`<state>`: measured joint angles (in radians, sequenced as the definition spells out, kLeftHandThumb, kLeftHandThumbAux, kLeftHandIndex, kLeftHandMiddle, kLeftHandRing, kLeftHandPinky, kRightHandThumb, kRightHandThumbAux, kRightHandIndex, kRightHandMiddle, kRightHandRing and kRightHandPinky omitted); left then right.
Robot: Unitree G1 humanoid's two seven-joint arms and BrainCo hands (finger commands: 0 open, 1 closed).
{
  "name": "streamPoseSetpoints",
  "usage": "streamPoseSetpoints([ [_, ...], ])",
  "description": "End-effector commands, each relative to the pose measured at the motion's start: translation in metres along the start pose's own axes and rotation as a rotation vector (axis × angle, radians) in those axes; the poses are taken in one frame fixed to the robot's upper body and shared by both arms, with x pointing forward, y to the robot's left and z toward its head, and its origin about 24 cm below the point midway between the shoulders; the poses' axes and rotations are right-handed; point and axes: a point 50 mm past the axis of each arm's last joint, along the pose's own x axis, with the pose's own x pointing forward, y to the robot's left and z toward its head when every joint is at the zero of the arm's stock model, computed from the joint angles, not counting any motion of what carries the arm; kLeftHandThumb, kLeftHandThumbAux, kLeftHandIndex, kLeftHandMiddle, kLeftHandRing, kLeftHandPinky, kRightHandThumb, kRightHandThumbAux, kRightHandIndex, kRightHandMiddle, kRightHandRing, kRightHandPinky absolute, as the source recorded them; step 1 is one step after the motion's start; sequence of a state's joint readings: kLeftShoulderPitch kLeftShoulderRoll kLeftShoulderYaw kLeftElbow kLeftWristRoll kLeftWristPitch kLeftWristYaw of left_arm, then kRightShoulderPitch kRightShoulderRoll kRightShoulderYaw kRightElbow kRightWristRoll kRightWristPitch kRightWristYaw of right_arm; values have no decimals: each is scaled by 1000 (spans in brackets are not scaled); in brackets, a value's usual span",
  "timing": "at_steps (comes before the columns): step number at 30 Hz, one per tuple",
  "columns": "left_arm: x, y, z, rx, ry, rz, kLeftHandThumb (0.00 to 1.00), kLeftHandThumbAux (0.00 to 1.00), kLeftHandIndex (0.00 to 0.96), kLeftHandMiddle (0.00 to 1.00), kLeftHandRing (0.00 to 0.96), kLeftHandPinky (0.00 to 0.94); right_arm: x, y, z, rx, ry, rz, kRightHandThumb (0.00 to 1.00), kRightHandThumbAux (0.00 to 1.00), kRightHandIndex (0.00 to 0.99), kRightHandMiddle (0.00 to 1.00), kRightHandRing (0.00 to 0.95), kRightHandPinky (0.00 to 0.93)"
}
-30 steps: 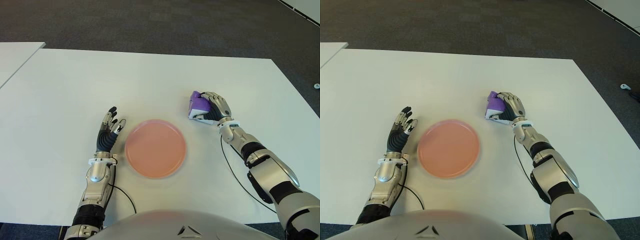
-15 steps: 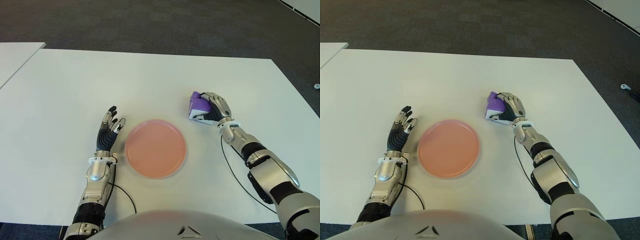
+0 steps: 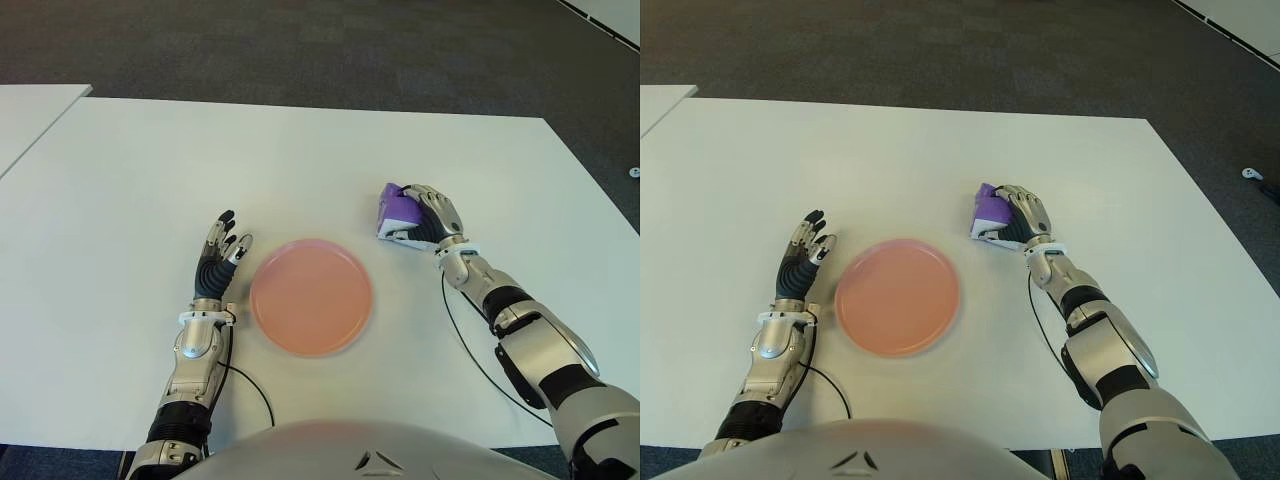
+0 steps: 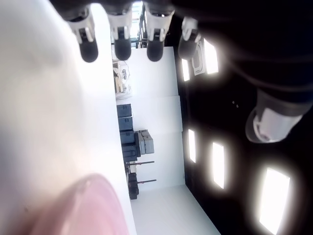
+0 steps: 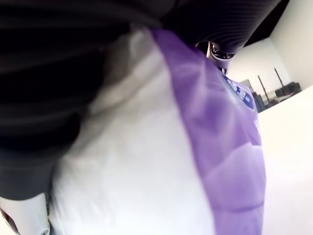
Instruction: Put the tissue paper into the plate.
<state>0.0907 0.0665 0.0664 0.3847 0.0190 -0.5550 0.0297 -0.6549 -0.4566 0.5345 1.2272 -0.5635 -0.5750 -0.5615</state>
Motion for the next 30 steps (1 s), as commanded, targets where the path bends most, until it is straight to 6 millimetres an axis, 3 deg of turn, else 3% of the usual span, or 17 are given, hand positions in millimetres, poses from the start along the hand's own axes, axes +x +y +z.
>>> streamPoseSetpoints([
  [1, -9, 1, -12, 7, 55, -1, 0, 469, 0, 0, 0, 0, -9, 10, -6, 73, 32, 124, 748, 712, 439, 886, 879, 872],
  [6, -8, 2, -12, 5, 58, 3, 0, 467, 0, 0, 0, 0, 17, -23, 12, 105, -50, -52, 747, 712, 439, 891, 883, 866],
  [12, -7, 3, -12, 0, 54, -3, 0, 464, 0, 0, 0, 0, 30, -55, 34, 169, -168, -194, 747, 712, 439, 893, 878, 828],
  [20, -5, 3, -11, -1, 48, -12, 0, 466, 0, 0, 0, 0, 26, -93, 82, 209, -393, -398, 749, 711, 439, 884, 868, 832],
  [30, -5, 2, -10, -3, 44, -13, 0, 472, 0, 0, 0, 0, 16, -105, 117, 343, -488, -482, 749, 709, 440, 884, 871, 865],
])
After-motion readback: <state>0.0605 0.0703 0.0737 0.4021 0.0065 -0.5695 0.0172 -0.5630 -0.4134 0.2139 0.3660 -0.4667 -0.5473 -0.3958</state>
